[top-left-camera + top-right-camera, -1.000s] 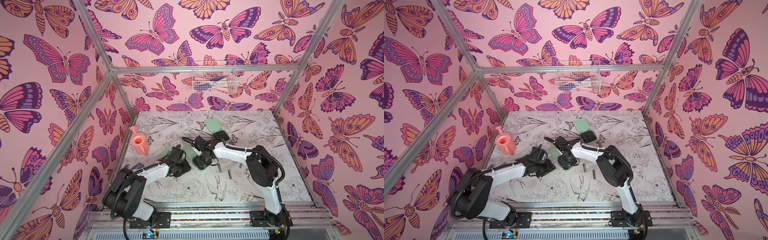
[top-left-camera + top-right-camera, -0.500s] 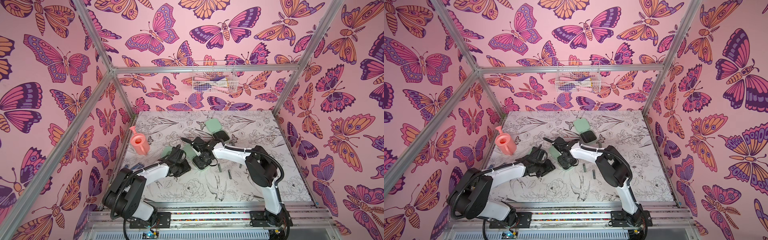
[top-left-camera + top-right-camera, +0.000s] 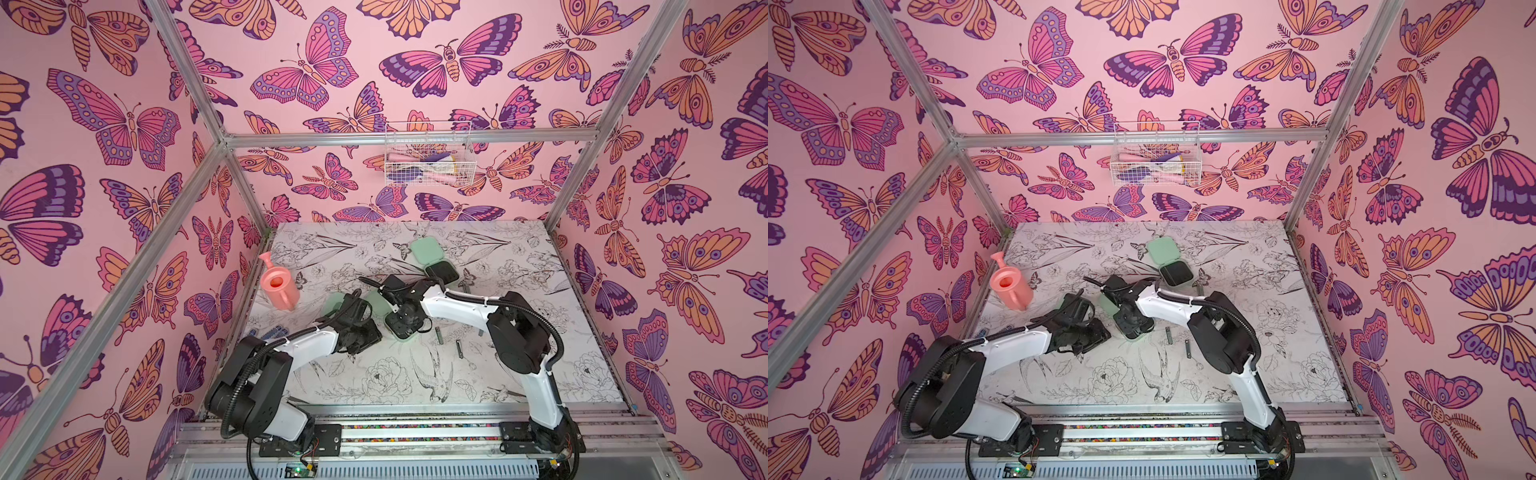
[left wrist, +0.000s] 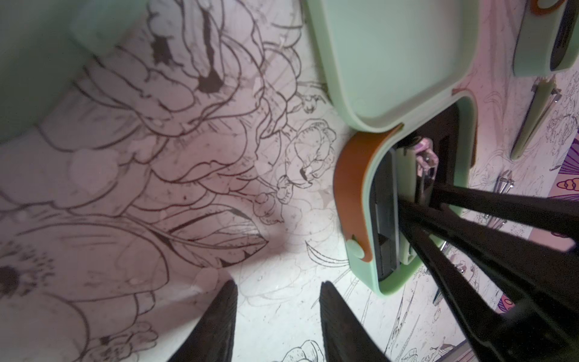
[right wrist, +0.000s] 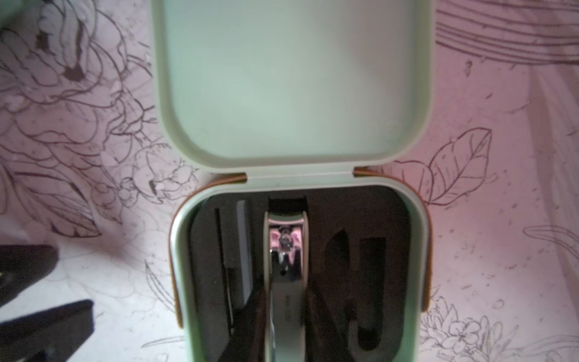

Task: Organize nail clipper sets
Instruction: Place the nail clipper in the storage box.

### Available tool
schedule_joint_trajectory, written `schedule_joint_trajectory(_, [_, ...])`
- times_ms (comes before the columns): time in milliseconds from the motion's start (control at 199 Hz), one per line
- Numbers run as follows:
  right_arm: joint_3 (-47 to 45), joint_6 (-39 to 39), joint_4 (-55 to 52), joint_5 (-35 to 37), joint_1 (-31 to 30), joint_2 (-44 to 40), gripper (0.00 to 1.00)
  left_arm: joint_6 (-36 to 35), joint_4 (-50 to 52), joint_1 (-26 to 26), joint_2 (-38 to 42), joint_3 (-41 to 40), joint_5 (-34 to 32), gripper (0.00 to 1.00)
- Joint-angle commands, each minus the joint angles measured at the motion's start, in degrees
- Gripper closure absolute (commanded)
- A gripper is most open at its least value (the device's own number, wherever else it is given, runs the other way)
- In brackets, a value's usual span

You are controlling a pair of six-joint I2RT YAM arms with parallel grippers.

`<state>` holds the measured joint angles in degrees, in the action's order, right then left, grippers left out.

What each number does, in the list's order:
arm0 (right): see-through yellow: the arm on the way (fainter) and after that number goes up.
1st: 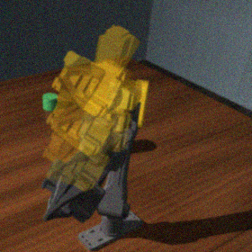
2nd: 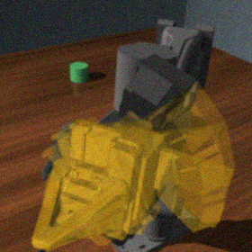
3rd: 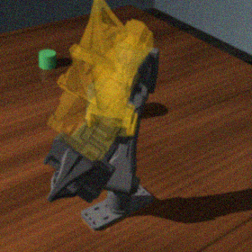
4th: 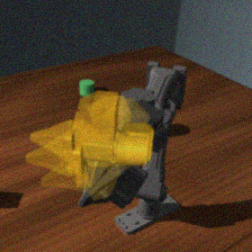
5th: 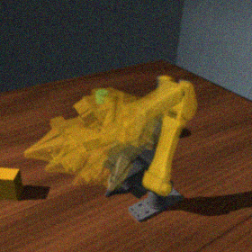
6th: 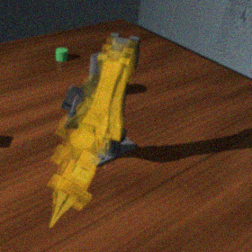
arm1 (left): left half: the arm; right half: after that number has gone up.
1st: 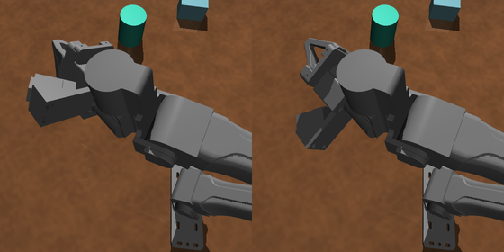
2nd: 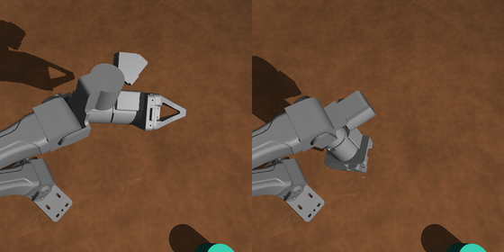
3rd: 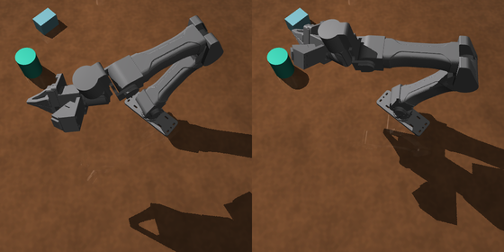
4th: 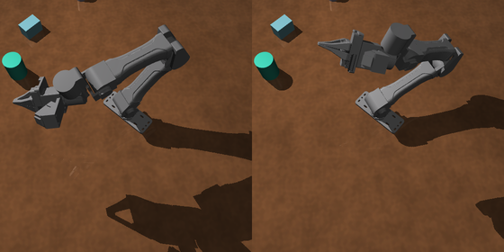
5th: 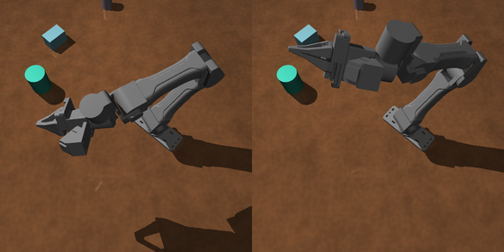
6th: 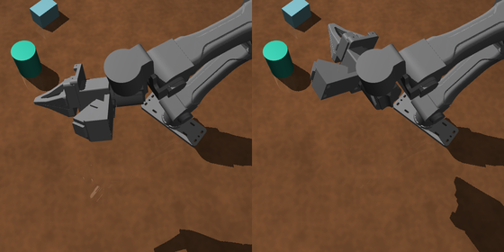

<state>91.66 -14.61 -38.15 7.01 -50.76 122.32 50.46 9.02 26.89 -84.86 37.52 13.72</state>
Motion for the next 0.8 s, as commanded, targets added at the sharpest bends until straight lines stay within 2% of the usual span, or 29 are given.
schedule_joint_trajectory(0, [-1.92,-0.62,-4.62,-0.09,0.14,6.70,0.88,0.26,4.20,-0.40,-1.27,-2.49,-0.99,0.54])
schedule_joint_trajectory(367, [2.74,0.94,-8.43,-1.91,0.14,9.64,0.89,0.26,4.26,-0.44,-0.28,-2.80,-0.66,0.54])
schedule_joint_trajectory(799, [-3.24,-1.71,-1.88,-2.02,0.14,9.15,0.89,-0.09,4.37,-0.53,-0.83,-2.60,0.39,0.54])
